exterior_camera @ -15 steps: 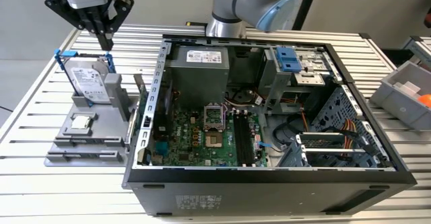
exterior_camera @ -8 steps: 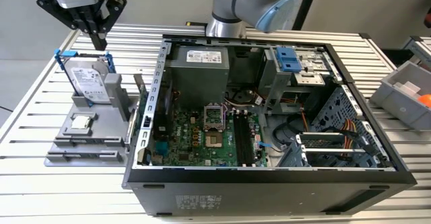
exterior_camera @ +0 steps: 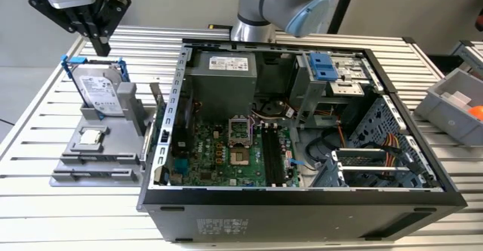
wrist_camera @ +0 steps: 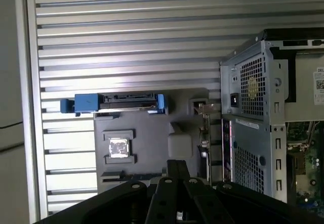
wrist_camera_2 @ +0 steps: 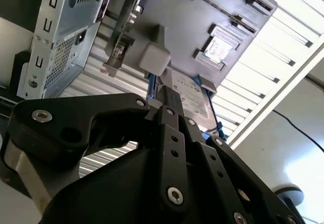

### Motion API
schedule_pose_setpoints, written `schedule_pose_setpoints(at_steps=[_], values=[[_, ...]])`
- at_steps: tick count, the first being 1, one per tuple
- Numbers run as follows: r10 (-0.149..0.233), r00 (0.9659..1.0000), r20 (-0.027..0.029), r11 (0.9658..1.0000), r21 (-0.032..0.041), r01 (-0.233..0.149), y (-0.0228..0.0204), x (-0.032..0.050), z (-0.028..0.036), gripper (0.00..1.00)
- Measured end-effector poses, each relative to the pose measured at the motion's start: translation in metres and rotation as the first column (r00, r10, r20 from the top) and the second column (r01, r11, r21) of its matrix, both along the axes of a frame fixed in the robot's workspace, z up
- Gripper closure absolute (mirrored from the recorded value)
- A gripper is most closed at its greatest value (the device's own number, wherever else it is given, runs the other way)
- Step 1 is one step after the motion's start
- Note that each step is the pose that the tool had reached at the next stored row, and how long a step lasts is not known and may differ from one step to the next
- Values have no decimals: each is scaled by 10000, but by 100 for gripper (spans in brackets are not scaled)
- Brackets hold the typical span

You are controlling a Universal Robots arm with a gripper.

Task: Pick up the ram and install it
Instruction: 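Reach for the ram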

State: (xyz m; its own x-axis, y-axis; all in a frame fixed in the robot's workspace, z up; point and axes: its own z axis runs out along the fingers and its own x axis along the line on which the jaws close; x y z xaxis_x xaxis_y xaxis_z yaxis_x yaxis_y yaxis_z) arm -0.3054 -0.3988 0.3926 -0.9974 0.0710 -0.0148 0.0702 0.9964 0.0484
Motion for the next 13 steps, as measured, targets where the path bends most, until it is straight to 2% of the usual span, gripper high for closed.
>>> schedule_pose_setpoints(at_steps=[13], values=[[0,10000,0,10000,0,0,0,-220,0,100]])
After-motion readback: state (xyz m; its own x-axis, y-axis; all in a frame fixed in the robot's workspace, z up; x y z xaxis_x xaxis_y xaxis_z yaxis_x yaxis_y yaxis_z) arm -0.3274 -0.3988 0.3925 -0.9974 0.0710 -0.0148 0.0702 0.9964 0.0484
